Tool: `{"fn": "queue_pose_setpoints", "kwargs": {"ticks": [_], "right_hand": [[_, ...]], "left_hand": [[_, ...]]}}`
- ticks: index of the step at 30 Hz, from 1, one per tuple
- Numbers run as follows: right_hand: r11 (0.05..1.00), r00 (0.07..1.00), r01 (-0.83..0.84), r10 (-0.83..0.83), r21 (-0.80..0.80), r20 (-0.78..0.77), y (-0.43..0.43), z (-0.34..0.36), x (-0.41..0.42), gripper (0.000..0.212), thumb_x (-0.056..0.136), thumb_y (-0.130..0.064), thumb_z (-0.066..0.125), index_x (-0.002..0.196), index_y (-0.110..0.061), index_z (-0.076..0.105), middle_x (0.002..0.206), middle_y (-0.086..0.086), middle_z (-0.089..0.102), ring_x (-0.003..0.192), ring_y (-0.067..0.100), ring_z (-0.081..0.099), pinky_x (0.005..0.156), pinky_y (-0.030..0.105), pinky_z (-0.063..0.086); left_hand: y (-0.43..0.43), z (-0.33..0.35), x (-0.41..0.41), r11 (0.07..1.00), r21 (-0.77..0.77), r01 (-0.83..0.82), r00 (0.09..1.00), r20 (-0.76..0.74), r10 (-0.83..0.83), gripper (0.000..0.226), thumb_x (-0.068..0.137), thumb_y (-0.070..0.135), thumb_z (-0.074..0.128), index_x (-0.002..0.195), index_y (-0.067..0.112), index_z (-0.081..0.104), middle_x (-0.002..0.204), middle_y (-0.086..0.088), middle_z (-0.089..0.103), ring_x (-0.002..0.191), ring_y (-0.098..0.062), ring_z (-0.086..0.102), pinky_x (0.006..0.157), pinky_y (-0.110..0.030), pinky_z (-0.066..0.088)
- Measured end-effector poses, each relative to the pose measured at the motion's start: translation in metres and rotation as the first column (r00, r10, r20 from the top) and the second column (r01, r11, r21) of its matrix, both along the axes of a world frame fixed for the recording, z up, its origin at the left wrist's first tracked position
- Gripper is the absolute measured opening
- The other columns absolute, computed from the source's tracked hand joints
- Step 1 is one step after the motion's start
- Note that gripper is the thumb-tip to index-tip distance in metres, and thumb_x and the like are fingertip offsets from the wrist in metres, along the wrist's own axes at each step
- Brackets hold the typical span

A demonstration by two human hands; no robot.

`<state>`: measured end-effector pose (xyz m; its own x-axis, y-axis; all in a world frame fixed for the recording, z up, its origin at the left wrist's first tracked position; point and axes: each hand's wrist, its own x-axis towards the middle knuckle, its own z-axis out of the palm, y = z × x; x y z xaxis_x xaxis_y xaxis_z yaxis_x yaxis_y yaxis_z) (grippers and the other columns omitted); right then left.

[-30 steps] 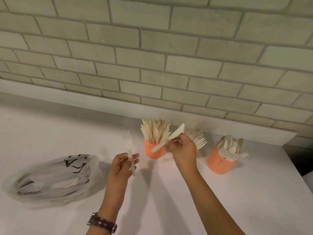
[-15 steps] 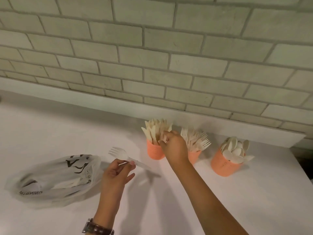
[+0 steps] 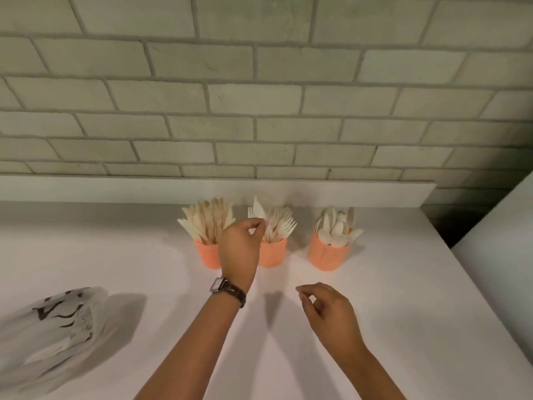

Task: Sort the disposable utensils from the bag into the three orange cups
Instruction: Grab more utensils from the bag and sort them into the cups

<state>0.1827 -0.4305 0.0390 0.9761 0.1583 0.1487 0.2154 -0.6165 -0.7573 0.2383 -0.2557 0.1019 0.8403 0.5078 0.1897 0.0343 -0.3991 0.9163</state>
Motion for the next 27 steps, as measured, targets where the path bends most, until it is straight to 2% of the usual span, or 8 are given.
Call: {"fn": "queue_pose_setpoints", "kwargs": {"ticks": [3, 6, 13, 16, 20, 23, 25, 27], "right_hand": [[1.000, 0.999, -0.026, 0.026, 0.004, 0.021, -0.005, -0.005, -0.007, 0.016, 0.084, -0.015, 0.063, 0.091, -0.027, 0.071, 0.085, -0.024, 0.061, 0.057, 0.006, 0.051, 0.059, 0.009, 0.041], [0.998, 0.997, -0.066, 0.064, 0.021, 0.048, 0.005, -0.005, -0.011, 0.017, 0.084, -0.014, 0.064, 0.091, -0.028, 0.071, 0.089, -0.027, 0.060, 0.056, 0.006, 0.051, 0.058, 0.008, 0.040], [0.972, 0.974, -0.226, 0.223, 0.068, 0.045, 0.081, 0.003, -0.034, 0.014, 0.084, -0.017, 0.065, 0.091, -0.027, 0.072, 0.090, -0.028, 0.060, 0.049, 0.004, 0.047, 0.057, 0.006, 0.037], [0.960, 0.966, -0.258, 0.255, 0.112, 0.042, 0.128, 0.006, -0.046, 0.013, 0.083, -0.017, 0.066, 0.088, -0.027, 0.072, 0.085, -0.025, 0.061, 0.049, 0.005, 0.048, 0.055, 0.007, 0.039], [0.953, 0.973, -0.215, 0.227, 0.212, -0.032, 0.206, 0.008, -0.068, 0.021, 0.079, -0.018, 0.072, 0.073, -0.037, 0.065, 0.092, -0.021, 0.063, 0.077, 0.008, 0.060, 0.062, 0.013, 0.047], [0.963, 0.985, -0.172, 0.172, 0.206, 0.019, 0.261, 0.003, -0.085, 0.021, 0.069, -0.028, 0.079, 0.073, -0.041, 0.063, 0.099, -0.021, 0.059, 0.099, 0.003, 0.052, 0.075, 0.008, 0.040], [0.970, 0.990, -0.130, 0.137, 0.205, -0.018, 0.291, -0.006, -0.092, 0.024, 0.065, -0.027, 0.084, 0.069, -0.043, 0.066, 0.113, -0.015, 0.052, 0.106, 0.006, 0.046, 0.084, 0.008, 0.035], [0.954, 0.975, -0.075, 0.131, 0.292, -0.178, 0.317, -0.006, -0.098, 0.020, 0.064, -0.024, 0.084, 0.067, -0.038, 0.071, 0.117, -0.010, 0.049, 0.115, 0.008, 0.045, 0.090, 0.017, 0.039]], "left_hand": [[-0.008, -0.013, 0.009, 0.959, 0.258, 0.114, 0.980, -0.186, -0.067, 0.022, 0.087, 0.019, 0.058, 0.086, 0.004, 0.074, 0.085, -0.013, 0.074, 0.077, -0.026, 0.066, 0.070, -0.035, 0.049], [-0.006, -0.014, -0.003, 0.949, 0.281, 0.145, 0.974, -0.211, -0.086, 0.028, 0.088, 0.024, 0.057, 0.091, 0.000, 0.071, 0.083, -0.018, 0.071, 0.078, -0.030, 0.065, 0.074, -0.039, 0.049], [0.079, -0.002, -0.092, 0.949, 0.312, 0.055, 0.993, -0.112, -0.020, 0.013, 0.084, 0.030, 0.064, 0.091, 0.027, 0.074, 0.078, 0.012, 0.064, 0.064, -0.003, 0.054, 0.061, -0.006, 0.038], [0.151, -0.005, -0.144, 0.949, 0.311, -0.049, 0.993, -0.082, 0.079, 0.007, 0.080, 0.027, 0.070, 0.086, 0.028, 0.074, 0.085, 0.016, 0.062, 0.075, -0.001, 0.057, 0.071, -0.008, 0.041], [0.261, -0.011, -0.213, 0.831, 0.515, -0.211, 0.949, -0.097, 0.301, 0.016, 0.069, 0.017, 0.080, 0.073, 0.031, 0.073, 0.103, 0.007, 0.061, 0.095, -0.022, 0.053, 0.080, -0.035, 0.047], [0.324, -0.016, -0.244, 0.757, 0.621, -0.203, 0.901, -0.184, 0.393, 0.014, 0.063, 0.027, 0.082, 0.064, 0.035, 0.071, 0.111, -0.004, 0.064, 0.103, -0.034, 0.053, 0.079, -0.041, 0.046], [0.349, -0.023, -0.251, 0.802, 0.587, -0.111, 0.890, -0.300, 0.342, 0.009, 0.067, 0.031, 0.076, 0.064, 0.037, 0.070, 0.120, -0.002, 0.061, 0.112, -0.031, 0.048, 0.086, -0.041, 0.043], [0.359, -0.027, -0.254, 0.867, 0.498, 0.037, 0.885, -0.419, 0.203, 0.011, 0.074, 0.030, 0.074, 0.076, 0.040, 0.071, 0.130, 0.005, 0.052, 0.119, -0.020, 0.040, 0.093, -0.032, 0.039]]}}
